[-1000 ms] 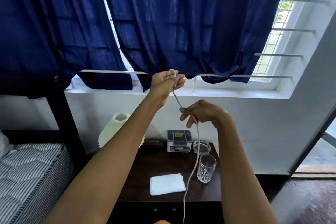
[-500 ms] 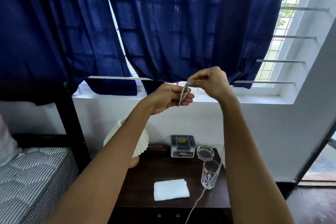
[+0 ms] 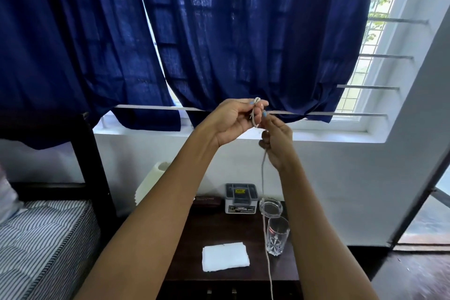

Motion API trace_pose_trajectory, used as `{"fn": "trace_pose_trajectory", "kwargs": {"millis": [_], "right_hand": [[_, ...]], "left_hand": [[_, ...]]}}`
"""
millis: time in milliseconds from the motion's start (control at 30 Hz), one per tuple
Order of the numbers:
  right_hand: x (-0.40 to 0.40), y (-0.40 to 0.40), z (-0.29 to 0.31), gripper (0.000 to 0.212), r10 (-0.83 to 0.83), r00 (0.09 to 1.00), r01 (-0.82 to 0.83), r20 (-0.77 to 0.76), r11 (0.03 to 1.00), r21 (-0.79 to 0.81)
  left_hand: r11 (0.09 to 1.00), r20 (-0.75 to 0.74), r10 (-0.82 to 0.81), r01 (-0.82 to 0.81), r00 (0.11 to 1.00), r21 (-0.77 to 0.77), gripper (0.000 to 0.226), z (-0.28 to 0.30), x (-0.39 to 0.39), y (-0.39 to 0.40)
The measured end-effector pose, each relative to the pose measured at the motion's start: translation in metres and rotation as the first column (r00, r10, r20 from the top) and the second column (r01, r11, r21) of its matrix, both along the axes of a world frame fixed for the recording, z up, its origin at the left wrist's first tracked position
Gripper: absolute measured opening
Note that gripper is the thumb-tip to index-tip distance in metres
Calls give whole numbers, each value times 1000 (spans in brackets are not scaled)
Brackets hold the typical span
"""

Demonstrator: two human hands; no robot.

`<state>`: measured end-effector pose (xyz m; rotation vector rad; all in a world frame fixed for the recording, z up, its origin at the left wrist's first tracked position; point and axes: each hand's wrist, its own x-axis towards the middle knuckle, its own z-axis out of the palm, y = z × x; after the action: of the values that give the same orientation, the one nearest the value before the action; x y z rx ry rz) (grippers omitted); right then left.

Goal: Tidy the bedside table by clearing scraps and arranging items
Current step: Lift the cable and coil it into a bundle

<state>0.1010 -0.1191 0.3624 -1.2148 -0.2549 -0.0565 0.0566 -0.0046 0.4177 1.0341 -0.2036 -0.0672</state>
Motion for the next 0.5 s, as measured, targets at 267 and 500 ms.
{"fn": "trace_pose_trajectory", "kwargs": {"millis": [267, 500], "right_hand": [[-17, -1, 1, 22, -33, 988, 119, 152, 785, -608], [-42, -20, 47, 19, 126, 981, 69, 148, 487, -870]], "left_hand": [[873, 45, 482, -484, 875, 60, 25, -13, 29, -8], [512, 372, 631, -726, 680, 459, 22, -28, 29, 6]]}}
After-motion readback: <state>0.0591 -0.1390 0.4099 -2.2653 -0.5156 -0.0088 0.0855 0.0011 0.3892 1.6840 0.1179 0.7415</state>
